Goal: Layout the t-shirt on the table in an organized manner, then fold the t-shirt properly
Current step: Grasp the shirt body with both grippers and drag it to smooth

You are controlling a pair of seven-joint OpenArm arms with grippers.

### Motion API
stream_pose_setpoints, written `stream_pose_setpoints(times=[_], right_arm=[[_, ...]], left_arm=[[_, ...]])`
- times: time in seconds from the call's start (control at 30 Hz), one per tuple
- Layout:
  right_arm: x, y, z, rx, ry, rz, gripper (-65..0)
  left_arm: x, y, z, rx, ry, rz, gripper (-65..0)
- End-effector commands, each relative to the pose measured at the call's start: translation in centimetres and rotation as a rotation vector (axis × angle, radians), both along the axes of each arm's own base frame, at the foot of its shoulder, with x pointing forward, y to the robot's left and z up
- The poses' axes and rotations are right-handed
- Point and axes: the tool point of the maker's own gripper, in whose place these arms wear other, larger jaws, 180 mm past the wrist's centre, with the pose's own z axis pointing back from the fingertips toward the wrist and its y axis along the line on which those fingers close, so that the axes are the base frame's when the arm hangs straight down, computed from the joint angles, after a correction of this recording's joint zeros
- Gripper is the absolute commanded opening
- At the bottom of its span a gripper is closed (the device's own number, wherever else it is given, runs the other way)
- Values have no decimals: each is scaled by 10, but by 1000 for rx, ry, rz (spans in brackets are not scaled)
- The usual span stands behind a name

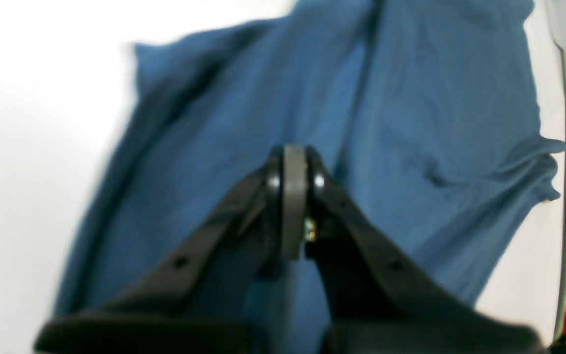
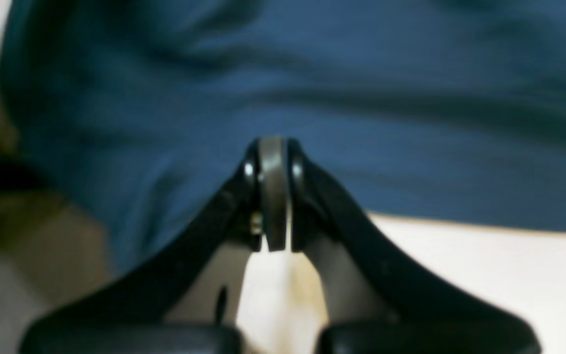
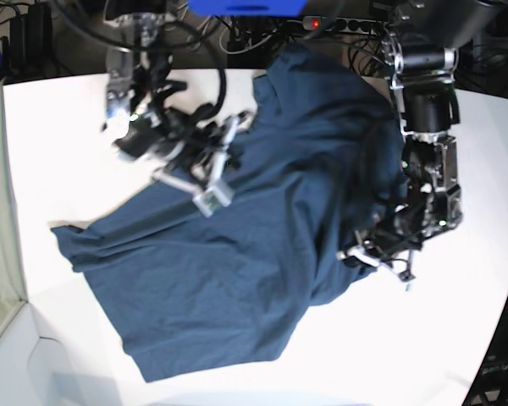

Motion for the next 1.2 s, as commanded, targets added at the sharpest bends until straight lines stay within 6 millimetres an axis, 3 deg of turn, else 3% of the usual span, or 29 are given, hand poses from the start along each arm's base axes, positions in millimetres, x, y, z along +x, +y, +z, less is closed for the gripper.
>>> stream_pose_setpoints(times=[0.0, 0.17, 0.27, 0.33, 0.43, 0.53, 0.7, 0.8, 0.93, 1.03, 1.17], right_arm=[[2, 13, 7, 41, -34, 17, -650], [-17, 39, -25, 120, 38, 48, -650], [-26, 44, -54, 139, 115, 45, -650], [-29, 44, -66, 146, 139, 38, -650], [-26, 24, -83, 100, 157, -19, -650], [-15, -10, -89, 33, 131, -69, -650], [23, -66, -78, -76, 52, -99, -650], [56, -96, -59, -101, -16, -164, -650], [98, -127, -31, -103, -98, -252, -650], [121, -148, -13, -95, -134, -320, -650], [126, -166, 2, -124, -120, -363, -650]], left_arm=[[15, -3, 15, 3, -58, -3, -646], [14, -18, -18, 17, -22, -16, -646], [6, -7, -35, 26, 20, 3, -646], [-3, 18, -46, 60, 52, 23, -646], [-25, 48, -61, 109, 89, 41, -646], [-52, 76, -72, 167, 126, 44, -646], [-115, 87, -86, 185, 163, 44, -646], [-150, 81, -73, 108, 189, 45, -646], [-174, 53, -37, -31, 163, 19, -646], [-169, 35, 3, -85, 63, -13, -646], [-150, 31, 44, -67, -66, -34, -646]])
